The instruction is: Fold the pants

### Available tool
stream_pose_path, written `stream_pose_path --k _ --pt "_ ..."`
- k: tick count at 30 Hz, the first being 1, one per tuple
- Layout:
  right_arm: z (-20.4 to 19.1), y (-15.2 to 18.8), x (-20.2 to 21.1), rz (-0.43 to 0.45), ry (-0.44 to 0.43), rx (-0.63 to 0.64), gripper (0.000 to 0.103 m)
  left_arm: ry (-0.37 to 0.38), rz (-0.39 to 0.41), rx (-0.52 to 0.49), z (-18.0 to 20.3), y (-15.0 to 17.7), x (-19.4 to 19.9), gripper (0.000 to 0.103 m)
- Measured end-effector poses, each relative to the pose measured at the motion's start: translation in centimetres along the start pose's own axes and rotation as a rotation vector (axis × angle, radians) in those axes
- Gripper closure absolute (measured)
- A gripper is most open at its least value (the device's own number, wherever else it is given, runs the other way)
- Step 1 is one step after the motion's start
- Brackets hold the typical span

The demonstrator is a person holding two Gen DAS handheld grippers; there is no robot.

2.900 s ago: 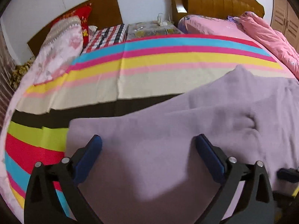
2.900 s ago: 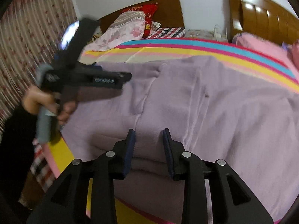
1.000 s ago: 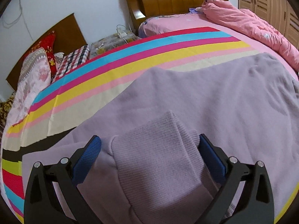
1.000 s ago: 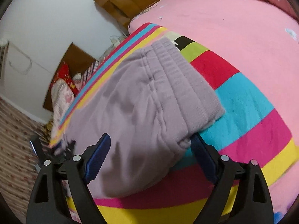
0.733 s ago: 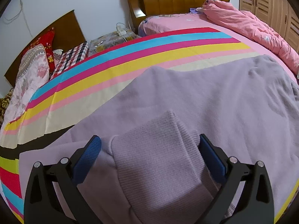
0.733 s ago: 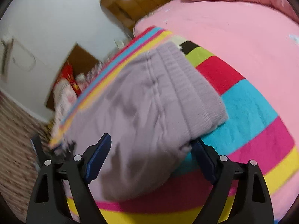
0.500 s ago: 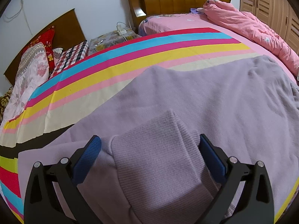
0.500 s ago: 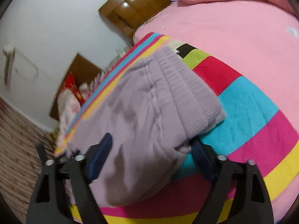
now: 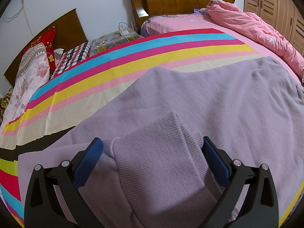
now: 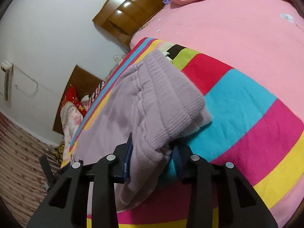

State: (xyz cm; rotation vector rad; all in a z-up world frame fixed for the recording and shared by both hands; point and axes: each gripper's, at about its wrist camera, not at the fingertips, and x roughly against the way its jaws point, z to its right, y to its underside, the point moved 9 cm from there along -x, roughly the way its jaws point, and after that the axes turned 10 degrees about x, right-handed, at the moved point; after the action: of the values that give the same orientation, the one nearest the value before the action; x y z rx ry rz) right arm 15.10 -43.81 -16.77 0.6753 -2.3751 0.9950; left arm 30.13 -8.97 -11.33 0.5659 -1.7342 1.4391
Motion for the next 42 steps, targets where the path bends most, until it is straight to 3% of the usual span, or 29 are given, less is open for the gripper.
stream_pose_path --k 3,7,9,12,13,17,20,22,24,26,27,29,32,35,39,40,42 --pt "-0.1 -0.1 0.0 0.028 -0.005 -0.026 0.067 0.0 -0.001 0.0 0.0 0.0 0.0 0.001" --pt "-0.1 -0.2 0.4 0.098 -0.08 -0.099 0.068 0.012 0.02 0.017 -0.1 -0.2 0.4 0.001" --pt "-0.3 -0.3 0.5 0.118 -0.103 -0.123 0.068 0.025 0.083 0.064 -0.8 -0.6 2.4 0.001" --pt "-0.7 -0.7 0.8 0.136 -0.122 -0.128 0.068 0.07 0.239 0.134 -2.2 -1.4 8.5 0.002" --pt "-1.0 -1.0 1.0 0.146 -0.131 -0.121 0.068 0.077 0.258 0.129 -2.6 -1.3 9.9 0.002" --pt "-2.9 -2.2 1.5 0.179 -0.126 -0.071 0.07 0.053 0.127 0.032 -3.6 1.3 10.3 0.002" --pt "-6.0 -3.5 2.3 0.215 -0.098 0.023 0.07 0.069 -0.001 -0.029 -3.2 5.3 8.2 0.002" --pt "-8.8 -4.3 2.8 0.242 -0.088 0.088 0.071 0.074 -0.051 -0.018 -3.7 7.1 6.1 0.001" --pt "-12.6 -4.9 3.2 0.265 -0.074 0.182 0.072 0.187 -0.04 0.092 -4.6 7.4 5.9 0.001" --pt "-17.7 -4.9 3.3 0.279 -0.041 0.328 0.072 0.218 -0.007 0.129 -5.7 7.1 7.3 0.002" --pt "-20.1 -4.6 3.3 0.287 -0.029 0.402 0.072 0.243 0.062 0.18 -7.0 6.5 9.1 0.002" --pt "-26.7 -2.5 2.7 0.296 -0.022 0.603 0.072 0.285 0.174 0.295 -10.6 5.9 12.3 0.002" --pt "-34.9 3.2 0.4 0.257 -0.068 0.875 0.073 0.196 0.226 0.441 -16.6 6.4 14.1 0.002" --pt "-41.6 12.4 -3.9 0.155 -0.126 1.176 0.073 0.1 0.232 0.584 -22.8 9.1 15.0 0.002" --pt "-42.8 25.0 -11.2 -0.118 -0.14 1.469 0.075 0.058 0.22 0.691 -26.6 12.2 15.7 0.002" --pt "-42.4 26.5 -11.9 -0.142 -0.128 1.499 0.075 0.048 0.214 0.706 -27.1 13.0 15.7 0.002" --pt "-41.9 27.1 -11.8 -0.082 -0.098 1.535 0.075 0.055 0.2 0.706 -27.4 13.8 16.0 0.002"
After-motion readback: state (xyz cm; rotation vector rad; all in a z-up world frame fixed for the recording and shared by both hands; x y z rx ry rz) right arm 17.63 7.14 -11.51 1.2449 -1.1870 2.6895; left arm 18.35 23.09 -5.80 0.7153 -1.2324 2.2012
